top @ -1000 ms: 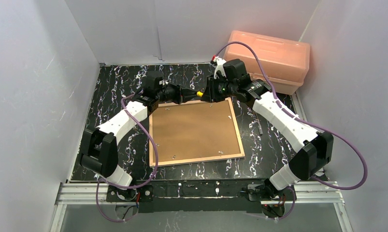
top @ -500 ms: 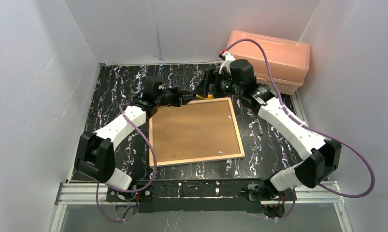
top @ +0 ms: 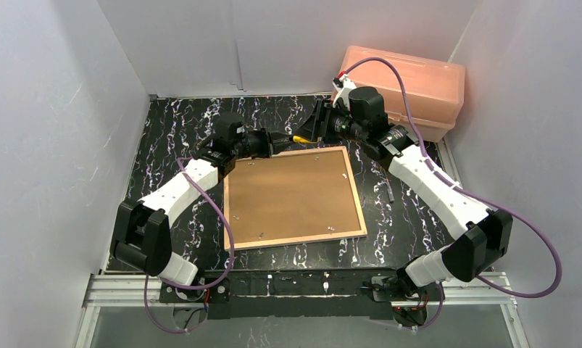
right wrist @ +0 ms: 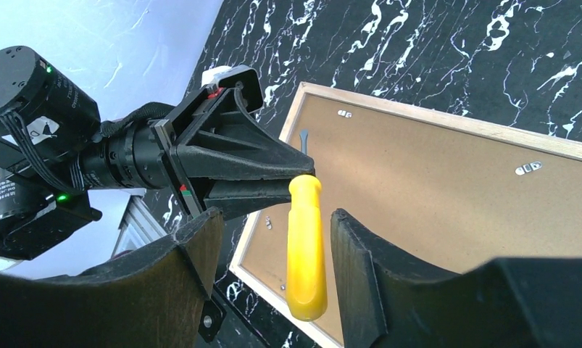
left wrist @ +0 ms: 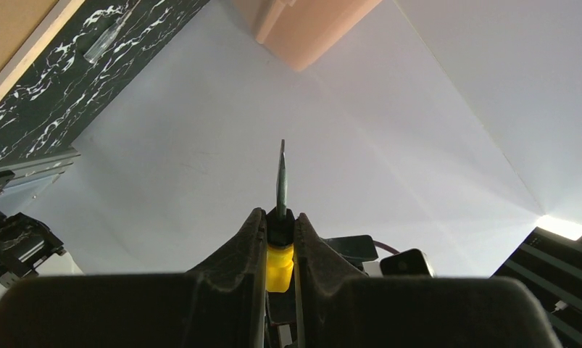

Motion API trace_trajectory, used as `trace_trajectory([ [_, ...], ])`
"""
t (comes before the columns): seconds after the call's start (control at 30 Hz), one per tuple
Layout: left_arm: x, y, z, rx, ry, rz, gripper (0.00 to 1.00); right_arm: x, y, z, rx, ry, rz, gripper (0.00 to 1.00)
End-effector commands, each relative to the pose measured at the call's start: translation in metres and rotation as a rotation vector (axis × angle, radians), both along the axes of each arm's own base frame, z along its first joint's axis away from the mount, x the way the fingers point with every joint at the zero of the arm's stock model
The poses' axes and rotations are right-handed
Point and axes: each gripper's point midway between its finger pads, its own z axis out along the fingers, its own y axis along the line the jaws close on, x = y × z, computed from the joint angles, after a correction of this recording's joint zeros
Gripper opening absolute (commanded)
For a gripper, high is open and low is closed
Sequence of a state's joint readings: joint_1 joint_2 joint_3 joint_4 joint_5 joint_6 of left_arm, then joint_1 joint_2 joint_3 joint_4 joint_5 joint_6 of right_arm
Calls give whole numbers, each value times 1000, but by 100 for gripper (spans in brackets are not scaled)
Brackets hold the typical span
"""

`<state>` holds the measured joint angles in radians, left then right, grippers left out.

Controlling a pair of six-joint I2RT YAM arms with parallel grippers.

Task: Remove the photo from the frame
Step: Adjust the screwdriver.

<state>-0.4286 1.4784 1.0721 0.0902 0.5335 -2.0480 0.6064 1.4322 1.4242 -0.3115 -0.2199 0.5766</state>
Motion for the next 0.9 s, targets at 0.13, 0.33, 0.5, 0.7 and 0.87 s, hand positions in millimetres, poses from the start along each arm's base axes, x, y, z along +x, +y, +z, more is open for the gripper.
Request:
trace_trajectory([
  [0.13,2,-2,25,-58,-25,12,0,0,7,0,6,-8,43,65],
  [0.33,3,-2,24,-60,-20,14,0,3,7,-4,-12,-8,43,51],
  [0.5,4,-2,24,-65,-12,19,0,6,9,-6,-19,-9,45,44],
  [0.7,4,-2,24,-70,-9,20,0,8,7,-7,-29,-14,35,29],
  [0.87,4,-1,21,-63,-7,25,0,11,1,-5,-51,-24,1,2],
])
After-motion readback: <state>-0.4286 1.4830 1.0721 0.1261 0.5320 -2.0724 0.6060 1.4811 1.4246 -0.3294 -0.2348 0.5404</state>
